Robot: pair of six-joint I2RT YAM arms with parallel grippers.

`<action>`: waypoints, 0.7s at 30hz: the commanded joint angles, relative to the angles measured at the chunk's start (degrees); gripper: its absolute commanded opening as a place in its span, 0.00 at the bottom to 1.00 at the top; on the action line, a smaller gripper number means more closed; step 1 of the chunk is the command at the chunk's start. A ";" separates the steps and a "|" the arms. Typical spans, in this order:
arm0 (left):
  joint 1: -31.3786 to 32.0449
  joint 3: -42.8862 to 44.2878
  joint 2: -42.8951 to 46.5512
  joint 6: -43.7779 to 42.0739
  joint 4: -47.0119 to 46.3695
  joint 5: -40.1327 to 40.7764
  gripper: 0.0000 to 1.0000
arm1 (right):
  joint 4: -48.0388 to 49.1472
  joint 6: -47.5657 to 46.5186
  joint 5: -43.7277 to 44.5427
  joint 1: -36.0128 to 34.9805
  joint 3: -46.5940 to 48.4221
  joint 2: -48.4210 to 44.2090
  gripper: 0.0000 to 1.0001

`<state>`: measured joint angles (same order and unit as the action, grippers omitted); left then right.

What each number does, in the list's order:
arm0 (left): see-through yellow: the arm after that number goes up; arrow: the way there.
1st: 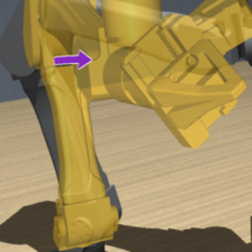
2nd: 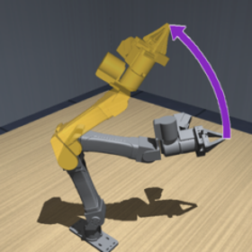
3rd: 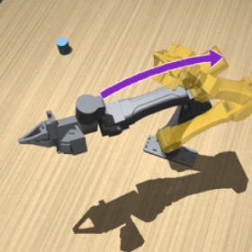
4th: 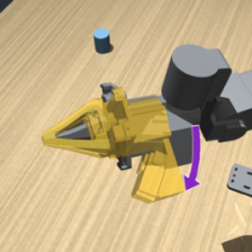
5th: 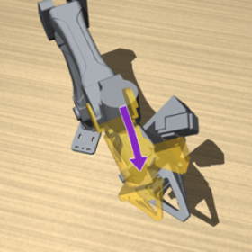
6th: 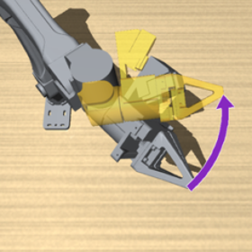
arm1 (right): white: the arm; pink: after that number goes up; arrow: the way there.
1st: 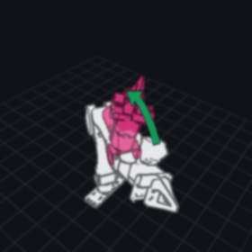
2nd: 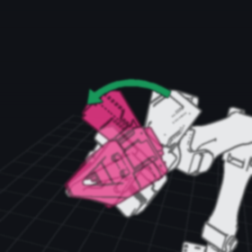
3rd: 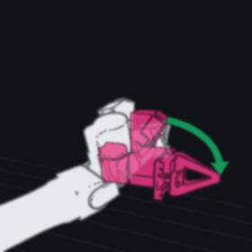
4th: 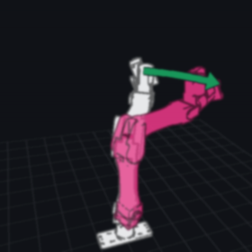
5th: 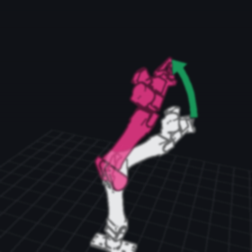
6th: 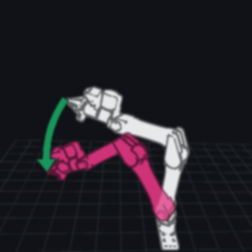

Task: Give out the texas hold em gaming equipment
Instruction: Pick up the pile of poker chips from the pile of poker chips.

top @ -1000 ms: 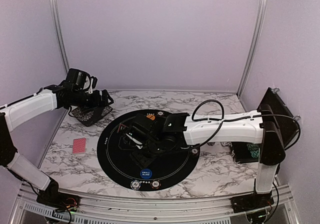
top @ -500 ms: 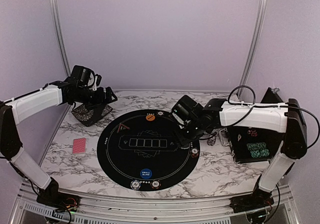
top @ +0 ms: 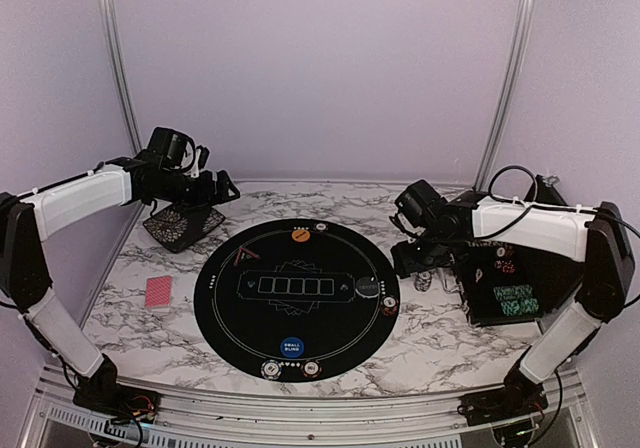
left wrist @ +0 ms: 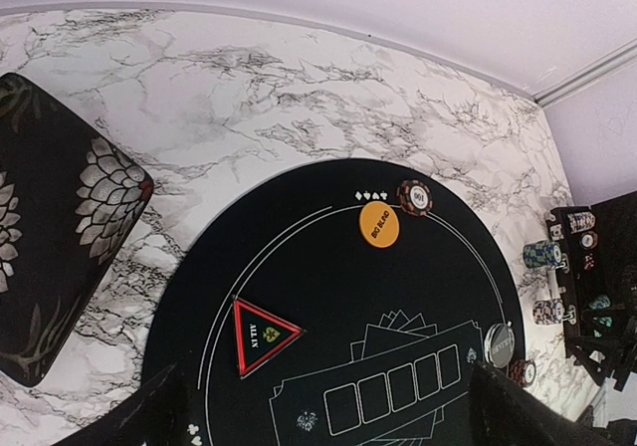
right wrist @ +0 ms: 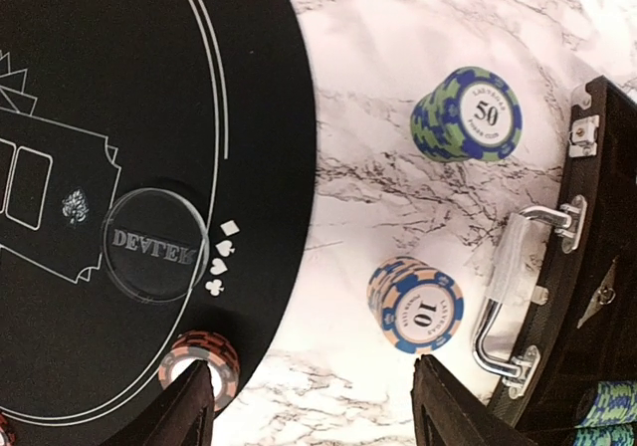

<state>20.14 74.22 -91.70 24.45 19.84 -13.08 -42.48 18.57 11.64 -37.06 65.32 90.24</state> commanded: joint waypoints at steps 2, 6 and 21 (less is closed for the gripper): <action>-0.25 1.59 -0.80 -1.08 1.11 -0.83 0.99 | 0.88 -2.05 0.86 3.62 -0.23 -1.38 0.66; -0.20 1.50 -0.75 -1.13 1.09 -0.85 0.99 | 2.15 -2.84 0.07 6.11 -1.50 -1.31 0.66; -0.23 1.29 -1.12 -1.28 1.20 -1.08 0.99 | 7.08 -3.54 -2.40 10.36 -4.10 1.96 0.66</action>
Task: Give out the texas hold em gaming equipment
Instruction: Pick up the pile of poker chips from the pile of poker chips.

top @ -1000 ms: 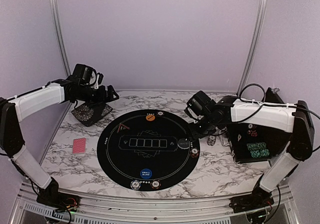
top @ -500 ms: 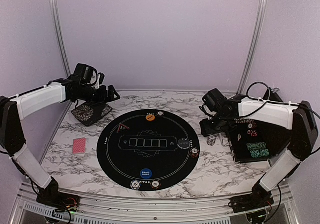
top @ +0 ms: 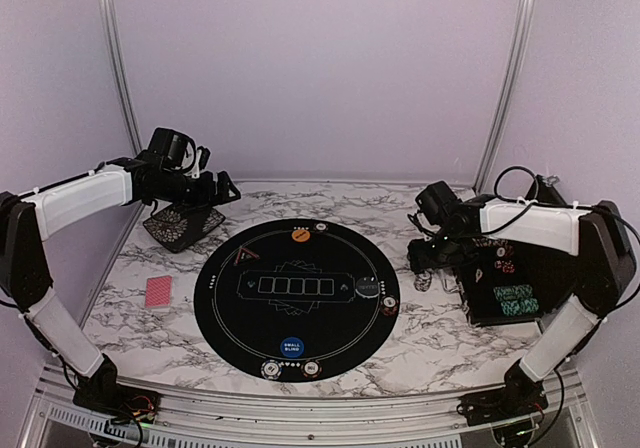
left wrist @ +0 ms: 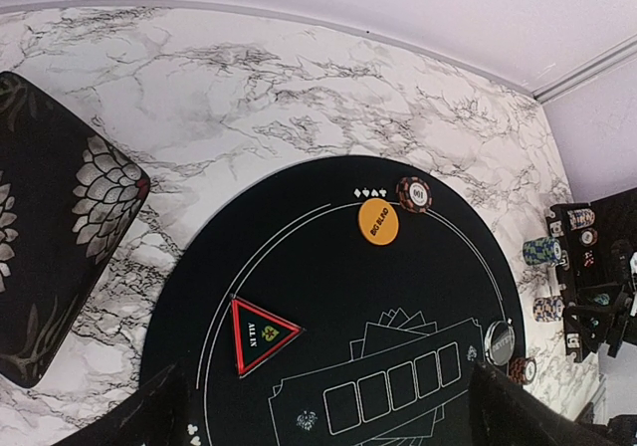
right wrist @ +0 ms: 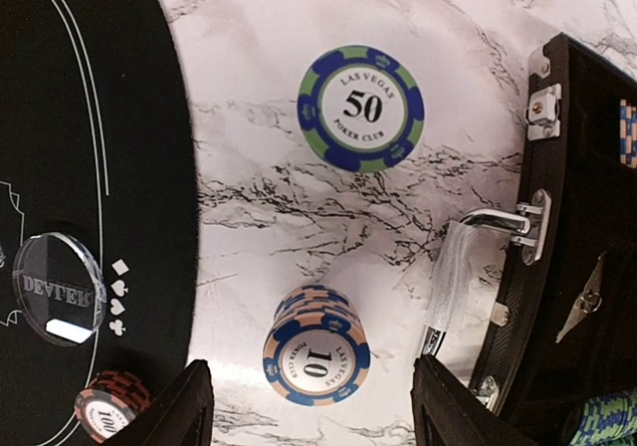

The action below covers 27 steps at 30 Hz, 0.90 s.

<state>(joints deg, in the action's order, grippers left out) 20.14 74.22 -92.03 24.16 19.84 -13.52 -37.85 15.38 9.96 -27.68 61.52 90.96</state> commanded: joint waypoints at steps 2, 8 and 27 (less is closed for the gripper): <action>-0.24 1.35 -0.78 -0.99 1.16 -0.64 0.99 | 3.01 -0.35 -1.04 1.12 -0.62 1.68 0.66; -0.19 1.25 -0.87 -0.97 1.18 -0.61 0.99 | 3.66 0.04 -0.85 1.23 -1.93 2.75 0.65; -0.19 1.24 -1.10 -0.88 1.18 -0.73 0.99 | 6.24 0.88 -0.79 1.31 -3.87 5.08 0.57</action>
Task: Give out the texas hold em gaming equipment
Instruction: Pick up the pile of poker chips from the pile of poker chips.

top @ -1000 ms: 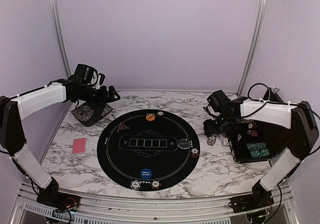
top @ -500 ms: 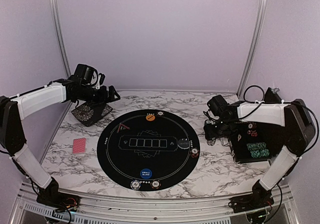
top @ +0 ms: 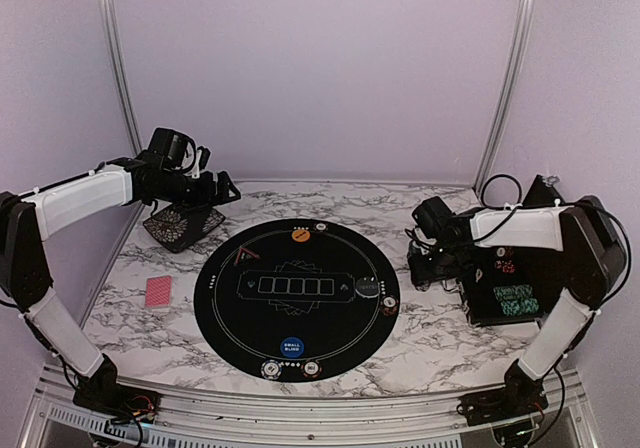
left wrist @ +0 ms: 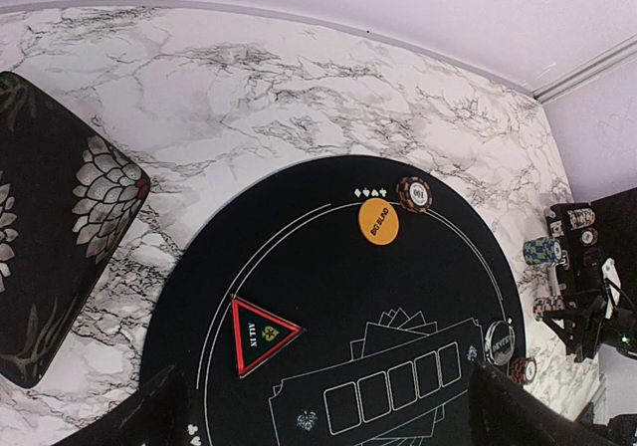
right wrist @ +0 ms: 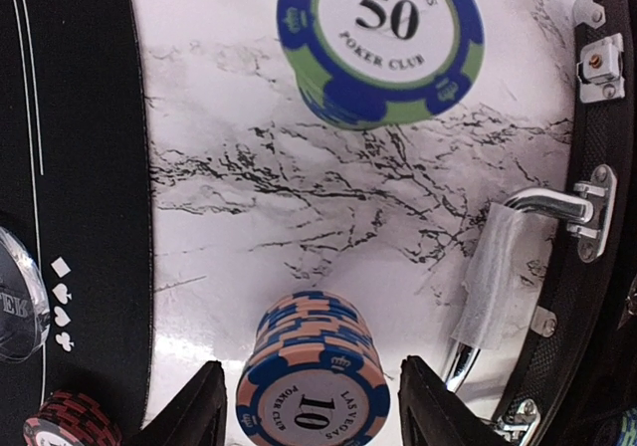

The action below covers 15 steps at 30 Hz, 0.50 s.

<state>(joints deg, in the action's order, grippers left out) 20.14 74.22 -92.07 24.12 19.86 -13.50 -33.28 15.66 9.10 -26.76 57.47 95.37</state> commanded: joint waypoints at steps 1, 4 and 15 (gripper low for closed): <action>-0.20 1.28 -1.08 -0.85 1.19 -0.83 0.99 | 1.72 0.54 0.04 0.40 0.25 0.75 0.56; -0.22 1.23 -1.09 -0.86 1.17 -0.87 0.99 | 1.81 0.43 0.12 0.40 0.36 1.16 0.54; -0.20 1.24 -1.52 -0.79 1.13 -1.15 0.99 | 1.90 0.54 0.47 0.40 0.70 1.75 0.48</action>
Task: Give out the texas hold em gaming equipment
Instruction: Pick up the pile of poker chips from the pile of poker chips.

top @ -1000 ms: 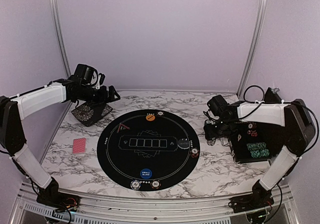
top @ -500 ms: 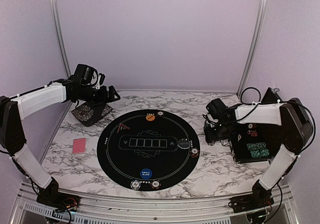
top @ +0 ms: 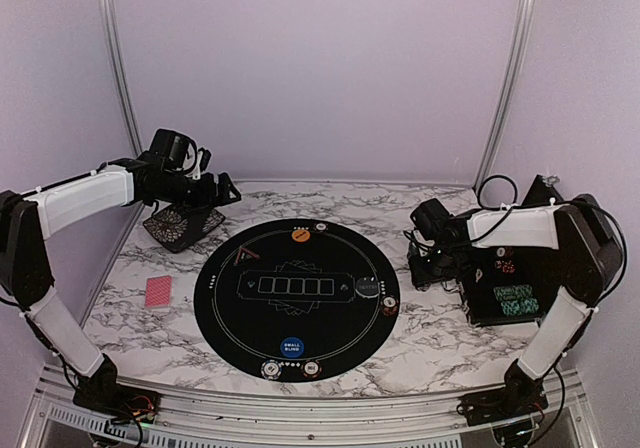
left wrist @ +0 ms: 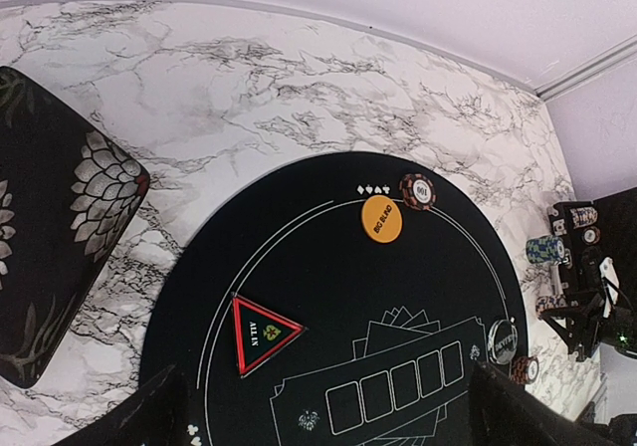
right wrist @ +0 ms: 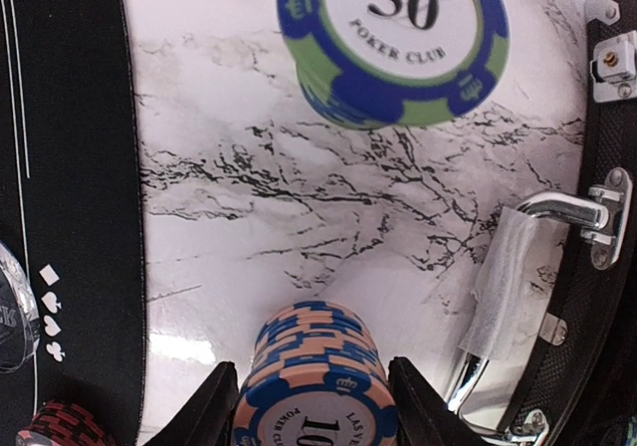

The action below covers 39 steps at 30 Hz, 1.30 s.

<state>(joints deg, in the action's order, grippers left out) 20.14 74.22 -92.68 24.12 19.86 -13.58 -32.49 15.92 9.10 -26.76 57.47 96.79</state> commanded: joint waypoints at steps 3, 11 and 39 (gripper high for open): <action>-0.19 1.21 -0.92 -0.76 1.15 -1.05 0.99 | 0.95 0.26 0.41 0.40 0.86 0.27 0.48; -0.19 1.21 -1.18 -0.81 1.12 -1.26 0.99 | 0.74 0.29 0.65 0.40 1.15 0.03 0.46; -0.19 1.13 -0.90 -0.92 1.11 -1.36 0.99 | -0.86 0.39 1.76 0.40 2.42 -1.73 0.43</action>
<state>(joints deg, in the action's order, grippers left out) 20.14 74.22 -93.36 23.99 19.86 -14.52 -32.71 16.01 9.56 -26.76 57.60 96.77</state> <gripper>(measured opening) 0.989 0.435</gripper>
